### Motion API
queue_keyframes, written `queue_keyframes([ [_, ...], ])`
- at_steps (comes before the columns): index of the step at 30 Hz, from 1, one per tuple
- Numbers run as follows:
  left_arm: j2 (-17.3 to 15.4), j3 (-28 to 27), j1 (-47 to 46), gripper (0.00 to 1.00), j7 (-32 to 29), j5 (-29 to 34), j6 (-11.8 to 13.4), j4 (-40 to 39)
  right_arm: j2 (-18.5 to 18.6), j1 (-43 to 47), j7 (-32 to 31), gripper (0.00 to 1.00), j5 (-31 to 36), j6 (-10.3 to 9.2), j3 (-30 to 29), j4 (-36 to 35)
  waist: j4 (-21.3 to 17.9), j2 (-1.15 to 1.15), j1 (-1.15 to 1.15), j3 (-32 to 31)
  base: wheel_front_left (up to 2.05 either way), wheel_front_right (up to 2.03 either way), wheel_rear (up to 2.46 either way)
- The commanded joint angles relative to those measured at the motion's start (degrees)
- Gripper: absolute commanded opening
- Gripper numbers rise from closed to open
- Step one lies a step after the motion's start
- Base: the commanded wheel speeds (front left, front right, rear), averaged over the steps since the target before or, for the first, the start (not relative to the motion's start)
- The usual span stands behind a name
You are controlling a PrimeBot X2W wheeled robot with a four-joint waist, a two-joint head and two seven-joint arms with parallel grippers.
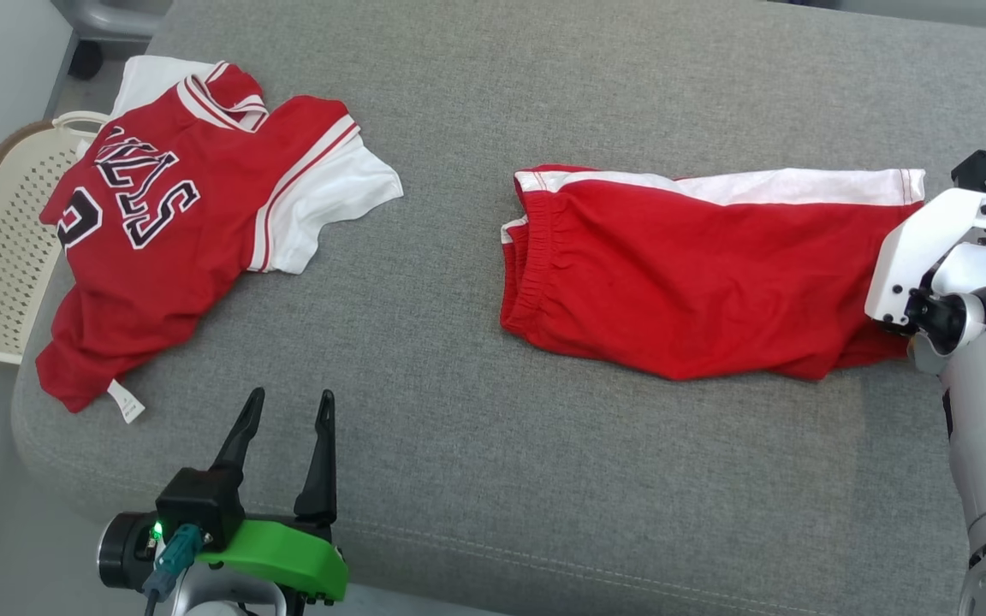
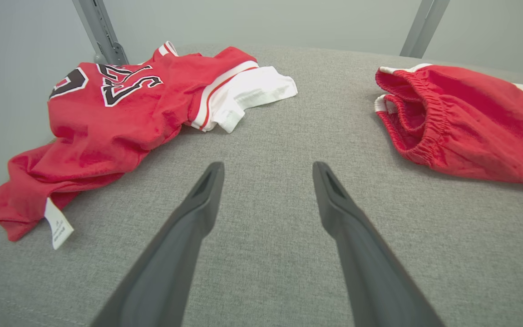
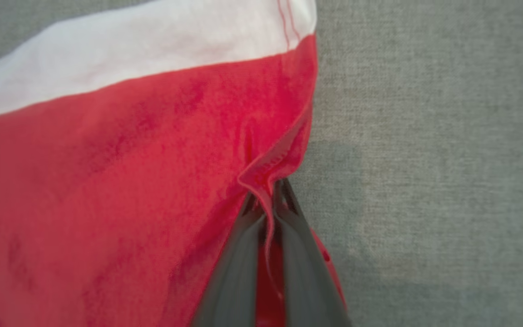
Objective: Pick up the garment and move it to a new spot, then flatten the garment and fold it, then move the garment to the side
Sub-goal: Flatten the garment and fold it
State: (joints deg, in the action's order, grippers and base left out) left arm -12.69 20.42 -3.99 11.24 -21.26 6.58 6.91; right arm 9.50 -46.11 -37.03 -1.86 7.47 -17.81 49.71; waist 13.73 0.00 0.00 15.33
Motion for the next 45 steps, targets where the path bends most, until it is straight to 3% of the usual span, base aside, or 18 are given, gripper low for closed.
queue_keyframes([
  [1, -0.28, -0.12, -0.89, 1.0, 0.45, -0.21, 0.24, 0.22, -0.31, 1.01, 0.58, 0.0, 0.48, 0.04, -0.12, 1.39, -0.1, 0.0, 0.0, -0.39, 0.0, 0.0, 0.0],
  [16, -0.92, -0.04, 0.82, 1.0, 0.13, -1.29, 0.69, 0.54, 6.42, 1.51, 2.68, 0.0, 8.07, -0.03, -5.12, -0.11, -2.12, 0.0, 0.0, -4.79, 0.0, 0.0, 0.0],
  [24, -1.02, 0.21, 1.63, 1.0, -0.05, -1.71, 1.04, 0.54, 6.14, 2.07, 1.72, 0.0, 11.39, -0.02, -4.99, -4.15, -3.02, 0.0, 0.0, -6.73, 0.0, 0.0, 0.0],
  [35, -1.25, 0.72, 2.46, 1.0, -0.33, -2.32, 1.3, 0.83, 0.59, 2.88, 1.08, 0.0, 6.0, -0.02, 8.28, -6.16, -2.46, 0.0, 0.0, -9.7, 0.0, 0.0, 0.0],
  [45, -0.8, 1.41, 2.99, 1.0, -0.37, -2.72, 1.38, 1.18, -3.46, 1.87, 0.68, 0.0, -0.78, -0.02, 19.94, -3.22, 0.48, 0.0, 0.0, -11.23, 0.0, 0.0, 0.0],
])
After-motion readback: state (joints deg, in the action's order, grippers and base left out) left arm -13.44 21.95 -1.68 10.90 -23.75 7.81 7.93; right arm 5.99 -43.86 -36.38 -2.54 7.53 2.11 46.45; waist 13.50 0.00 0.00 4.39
